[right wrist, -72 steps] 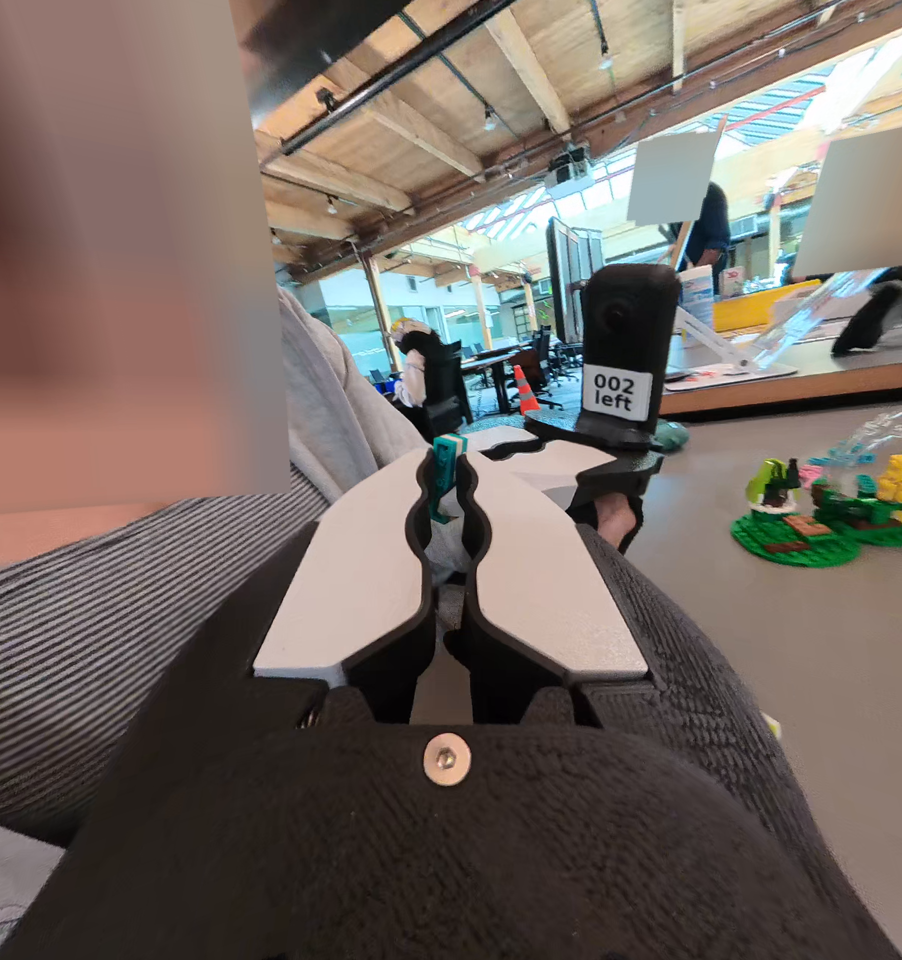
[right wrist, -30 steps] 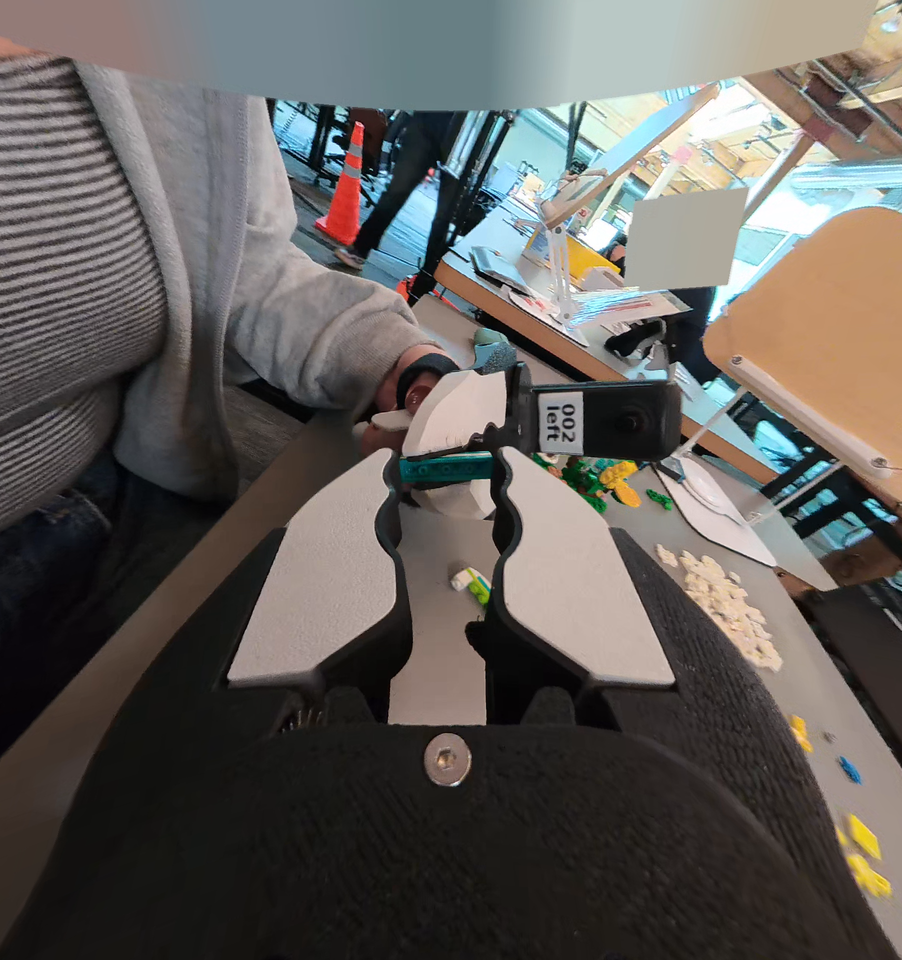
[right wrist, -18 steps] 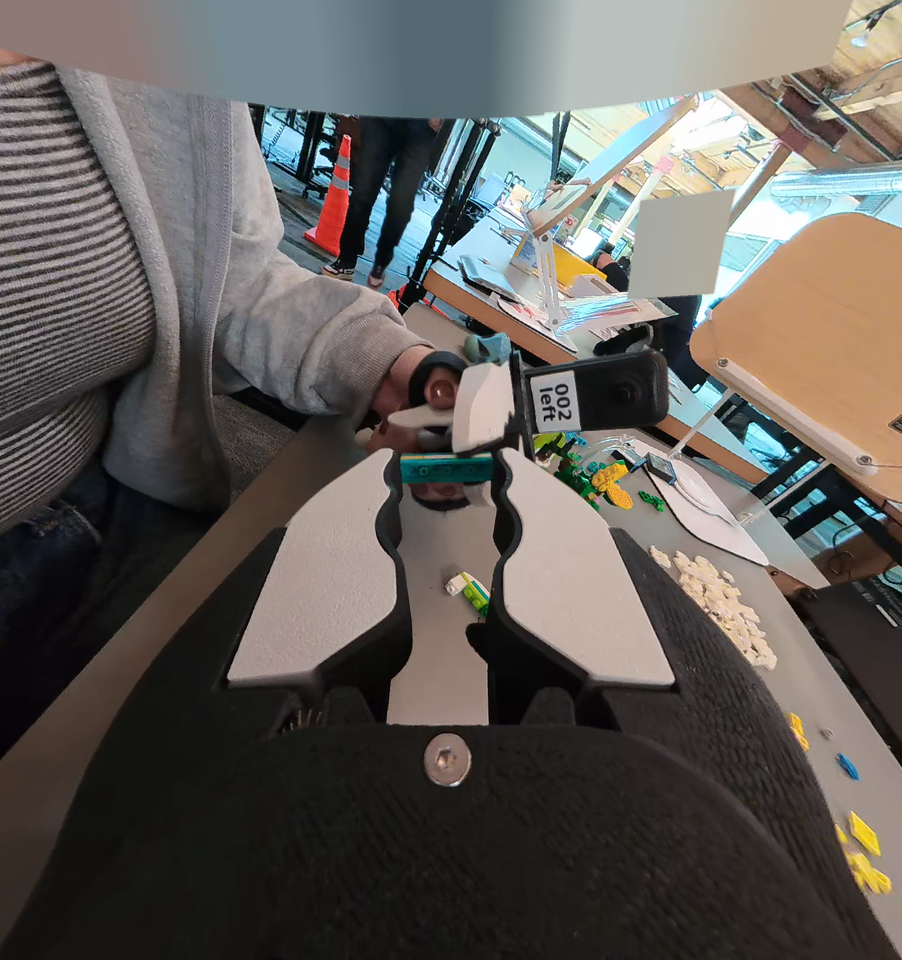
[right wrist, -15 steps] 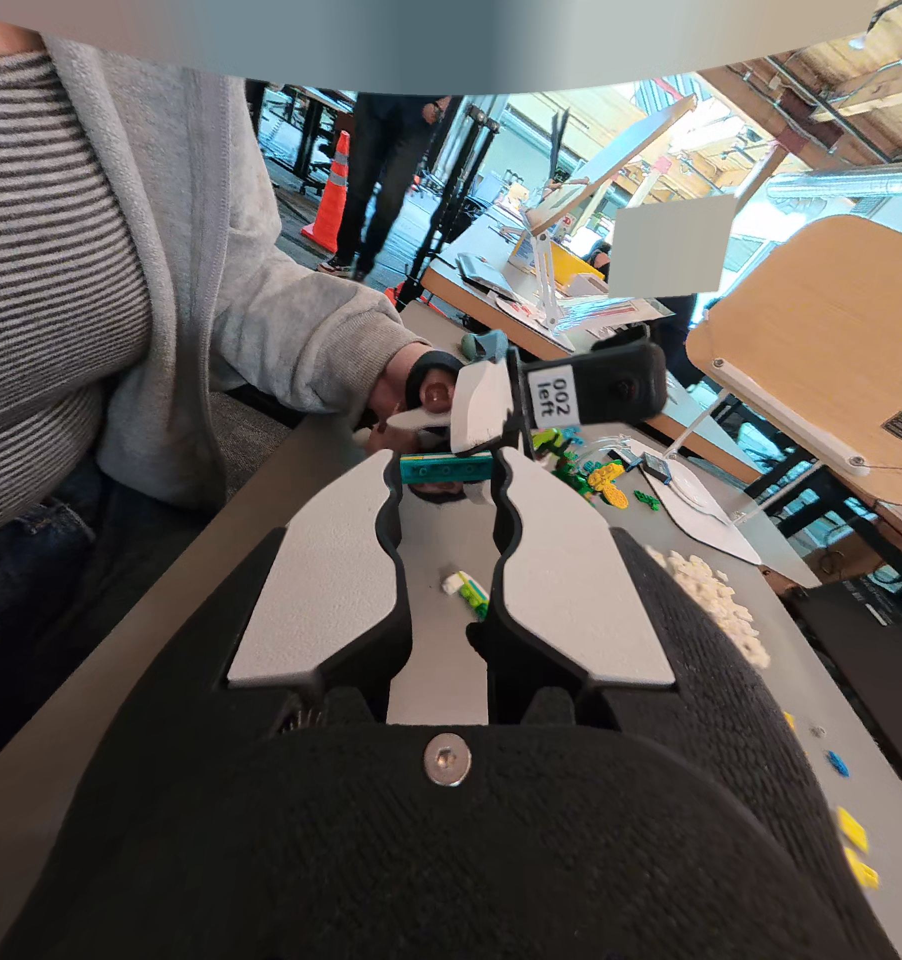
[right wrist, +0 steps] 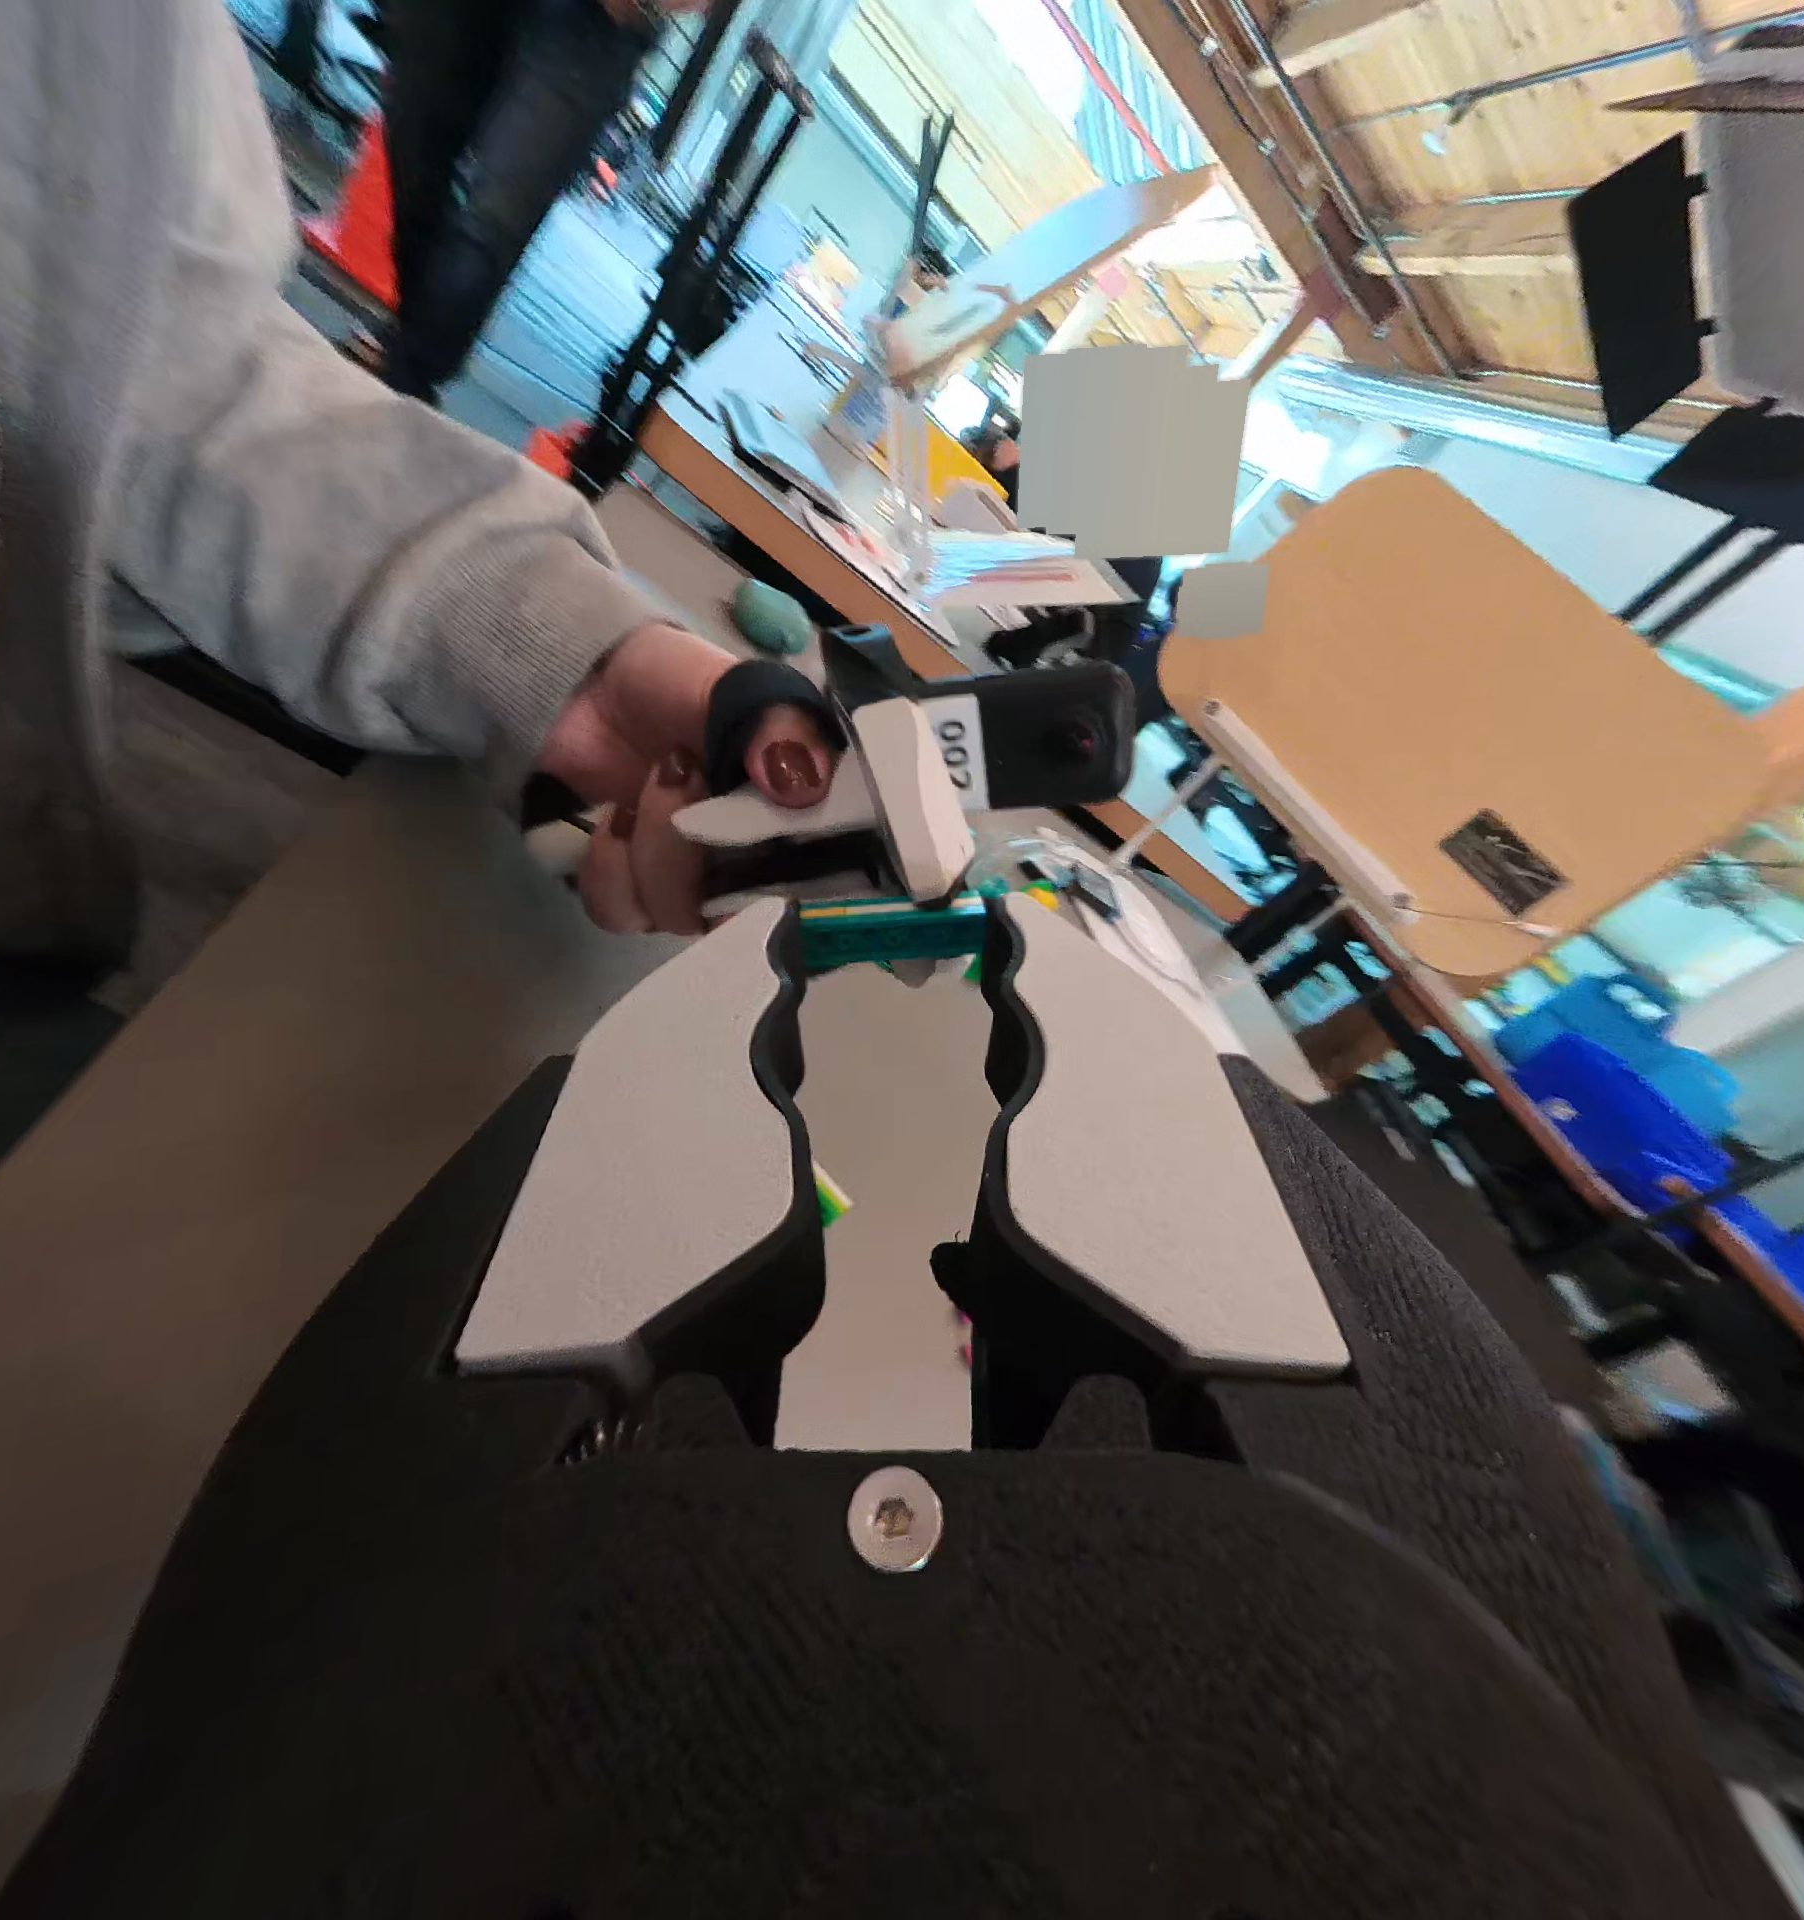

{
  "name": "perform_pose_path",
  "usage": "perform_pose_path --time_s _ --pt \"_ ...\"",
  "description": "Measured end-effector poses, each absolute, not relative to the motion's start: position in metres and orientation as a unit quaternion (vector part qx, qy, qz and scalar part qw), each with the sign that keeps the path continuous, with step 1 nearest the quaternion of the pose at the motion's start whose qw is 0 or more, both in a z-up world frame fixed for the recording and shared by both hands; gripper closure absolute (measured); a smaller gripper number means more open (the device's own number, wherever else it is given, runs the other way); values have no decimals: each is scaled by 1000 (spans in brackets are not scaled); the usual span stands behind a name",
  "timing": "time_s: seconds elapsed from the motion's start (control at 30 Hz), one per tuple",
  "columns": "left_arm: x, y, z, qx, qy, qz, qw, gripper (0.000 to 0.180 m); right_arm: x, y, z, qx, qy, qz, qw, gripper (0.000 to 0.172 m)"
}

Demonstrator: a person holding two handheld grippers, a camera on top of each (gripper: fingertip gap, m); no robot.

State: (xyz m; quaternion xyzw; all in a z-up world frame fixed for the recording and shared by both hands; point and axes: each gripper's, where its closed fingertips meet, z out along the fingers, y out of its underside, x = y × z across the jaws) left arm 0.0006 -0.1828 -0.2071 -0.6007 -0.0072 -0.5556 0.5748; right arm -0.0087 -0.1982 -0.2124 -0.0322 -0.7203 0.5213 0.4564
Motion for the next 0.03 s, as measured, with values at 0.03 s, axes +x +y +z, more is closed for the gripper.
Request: perform_pose_path --time_s 0.03 --pt "4 -183 -207 -599 -3 -563 569 173 -5 -198 -212 -30 -722 534 439 140"
